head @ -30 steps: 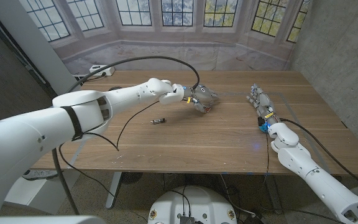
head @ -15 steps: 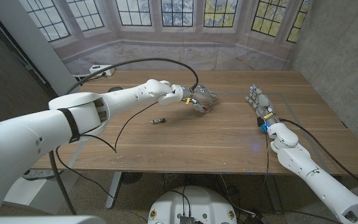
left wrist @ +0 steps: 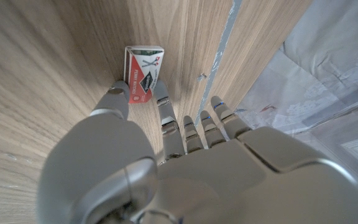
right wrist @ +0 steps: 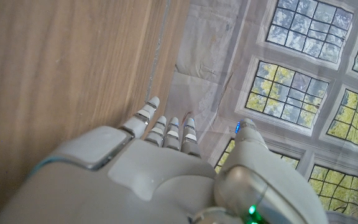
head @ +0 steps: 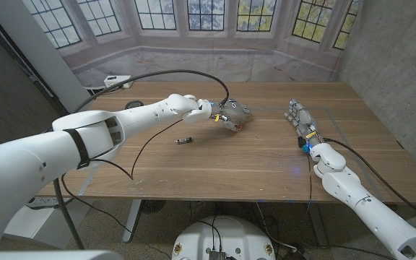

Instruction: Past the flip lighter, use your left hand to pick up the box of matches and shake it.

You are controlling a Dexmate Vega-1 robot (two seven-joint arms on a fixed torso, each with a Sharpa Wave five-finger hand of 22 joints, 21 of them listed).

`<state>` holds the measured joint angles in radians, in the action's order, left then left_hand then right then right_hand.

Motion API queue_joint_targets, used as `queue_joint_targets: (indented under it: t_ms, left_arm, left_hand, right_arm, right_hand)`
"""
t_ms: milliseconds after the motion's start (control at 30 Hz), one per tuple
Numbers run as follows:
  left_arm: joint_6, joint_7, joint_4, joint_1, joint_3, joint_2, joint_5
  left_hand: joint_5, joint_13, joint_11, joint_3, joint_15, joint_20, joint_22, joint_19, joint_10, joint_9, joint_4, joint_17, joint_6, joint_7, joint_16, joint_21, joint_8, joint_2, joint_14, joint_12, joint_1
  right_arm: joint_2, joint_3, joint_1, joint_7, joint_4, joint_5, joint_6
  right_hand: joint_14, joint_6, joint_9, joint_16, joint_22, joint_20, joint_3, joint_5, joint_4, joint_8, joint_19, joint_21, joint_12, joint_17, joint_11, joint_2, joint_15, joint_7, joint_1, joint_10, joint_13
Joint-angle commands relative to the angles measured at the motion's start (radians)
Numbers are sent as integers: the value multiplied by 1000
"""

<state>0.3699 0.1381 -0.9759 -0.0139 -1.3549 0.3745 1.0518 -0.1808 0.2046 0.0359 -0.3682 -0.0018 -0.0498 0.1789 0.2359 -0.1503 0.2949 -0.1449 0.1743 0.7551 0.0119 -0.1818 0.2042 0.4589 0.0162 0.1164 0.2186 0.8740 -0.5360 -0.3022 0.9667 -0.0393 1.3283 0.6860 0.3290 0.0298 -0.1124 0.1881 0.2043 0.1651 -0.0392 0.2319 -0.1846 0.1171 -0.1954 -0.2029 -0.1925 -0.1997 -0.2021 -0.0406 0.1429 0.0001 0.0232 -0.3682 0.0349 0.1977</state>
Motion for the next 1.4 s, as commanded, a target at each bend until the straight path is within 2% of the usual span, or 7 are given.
queue_joint_targets:
  t_ms: [33,367,833,1400]
  left_arm:
    - [15,19,28,2,2,-12,7]
    - [25,25,46,21,-4,-26,4]
    - [23,10,26,28,-3,-16,4]
    - [9,-24,-53,16,20,21,19]
  left_hand:
    - [0,2,1,-2,-2,5,4,11,-11,6,-6,3,17,-1,-10,6,8,1,14,9,10]
    - [0,2,2,-2,-2,5,4,11,-13,10,-6,3,14,0,-8,5,10,2,14,7,12]
    - [0,2,0,-1,-1,4,4,11,-18,13,-6,3,15,0,-7,5,12,2,15,7,12]
    - [0,2,0,1,-2,4,4,11,-24,14,-4,4,19,-1,-7,4,14,2,18,7,10]
  right_arm:
    - [3,-2,2,-6,1,-2,-4]
    - [4,-3,-3,-6,0,-4,-2]
    - [9,-7,-10,-4,-4,-8,3]
    - [3,-5,5,-6,16,-8,5]
  right_hand:
    - [-2,-2,3,6,5,-27,3,1,3,0,-12,1,-2,-4,3,4,-4,-3,-3,4,3]
    - [-2,-2,3,6,5,-27,3,1,3,0,-13,0,-2,-4,3,4,-4,-1,-2,3,3]
    - [-3,-2,3,6,5,-26,3,1,3,0,-13,0,-2,-4,3,4,-4,-2,-1,4,3]
    - [-3,-1,3,6,5,-26,3,1,3,0,-14,0,-2,-4,3,3,-4,-2,-1,4,3]
